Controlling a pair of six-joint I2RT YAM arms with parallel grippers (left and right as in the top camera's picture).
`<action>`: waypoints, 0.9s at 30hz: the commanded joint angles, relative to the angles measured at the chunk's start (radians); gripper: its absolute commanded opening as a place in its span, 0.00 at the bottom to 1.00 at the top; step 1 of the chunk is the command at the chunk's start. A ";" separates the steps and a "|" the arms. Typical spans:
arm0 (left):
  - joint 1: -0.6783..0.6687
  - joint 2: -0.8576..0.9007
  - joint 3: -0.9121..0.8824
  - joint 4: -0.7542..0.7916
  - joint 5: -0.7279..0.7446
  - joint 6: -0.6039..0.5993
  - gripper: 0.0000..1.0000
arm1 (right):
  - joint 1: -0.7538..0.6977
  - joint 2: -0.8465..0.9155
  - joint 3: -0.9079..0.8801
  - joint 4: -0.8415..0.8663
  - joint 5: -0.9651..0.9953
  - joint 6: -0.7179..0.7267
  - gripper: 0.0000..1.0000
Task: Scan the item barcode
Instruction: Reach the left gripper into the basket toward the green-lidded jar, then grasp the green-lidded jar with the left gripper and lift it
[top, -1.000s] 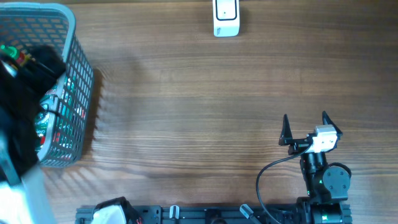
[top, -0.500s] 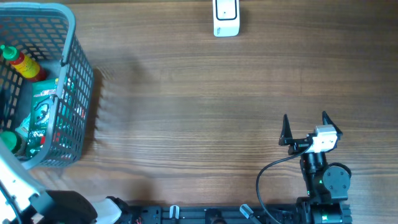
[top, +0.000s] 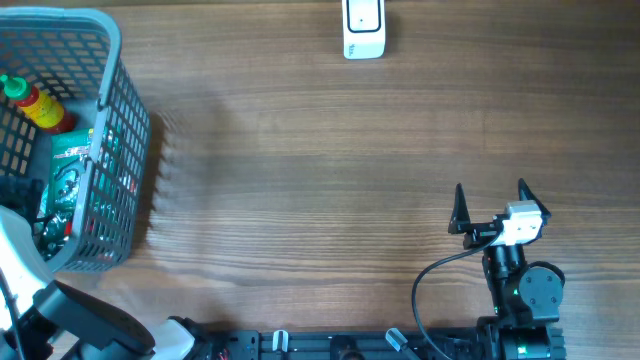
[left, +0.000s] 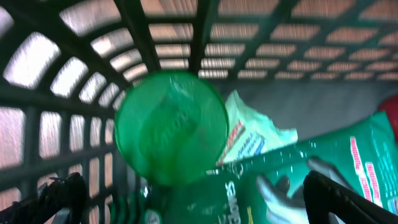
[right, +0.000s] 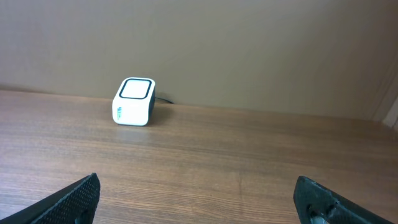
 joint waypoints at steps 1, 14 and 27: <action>0.012 -0.003 -0.007 0.033 -0.127 0.023 1.00 | 0.004 -0.007 0.000 0.003 -0.006 -0.008 1.00; 0.012 0.098 -0.007 0.043 -0.137 0.010 1.00 | 0.004 -0.007 0.000 0.003 -0.006 -0.007 1.00; 0.021 0.206 -0.007 0.082 -0.141 -0.045 1.00 | 0.004 -0.007 -0.001 0.003 -0.006 -0.008 1.00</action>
